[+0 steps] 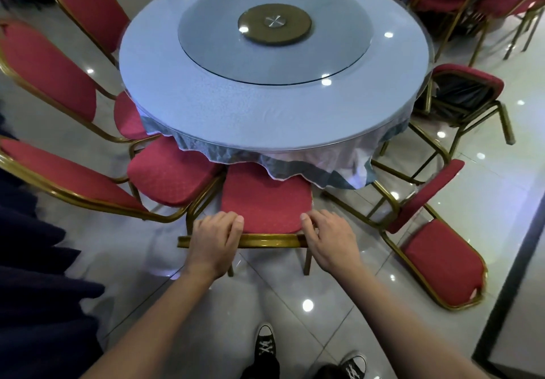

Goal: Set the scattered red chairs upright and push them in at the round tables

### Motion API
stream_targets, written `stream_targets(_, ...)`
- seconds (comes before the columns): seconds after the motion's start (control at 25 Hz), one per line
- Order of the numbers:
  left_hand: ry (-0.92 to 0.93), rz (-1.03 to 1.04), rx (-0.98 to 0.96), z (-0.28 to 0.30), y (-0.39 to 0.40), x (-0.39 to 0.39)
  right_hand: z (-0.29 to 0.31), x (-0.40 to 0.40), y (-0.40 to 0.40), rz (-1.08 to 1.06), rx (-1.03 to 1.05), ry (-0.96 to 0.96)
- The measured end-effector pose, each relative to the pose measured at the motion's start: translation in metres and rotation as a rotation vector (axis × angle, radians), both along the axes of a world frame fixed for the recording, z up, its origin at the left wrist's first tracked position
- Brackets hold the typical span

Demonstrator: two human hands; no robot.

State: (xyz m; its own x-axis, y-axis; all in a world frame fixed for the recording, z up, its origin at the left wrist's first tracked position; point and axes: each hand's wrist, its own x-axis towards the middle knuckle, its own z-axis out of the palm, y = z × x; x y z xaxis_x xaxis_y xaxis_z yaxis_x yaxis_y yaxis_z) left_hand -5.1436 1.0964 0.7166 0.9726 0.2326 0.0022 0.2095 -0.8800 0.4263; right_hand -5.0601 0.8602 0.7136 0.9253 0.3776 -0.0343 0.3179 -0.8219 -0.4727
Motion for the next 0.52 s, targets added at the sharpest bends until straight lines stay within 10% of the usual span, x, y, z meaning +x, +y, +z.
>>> stream_targets(0.52,-0.181,-0.201,-0.009,0.039,-0.174,0.035,0.036,0.008,-0.167,-0.177,0.038,-0.031)
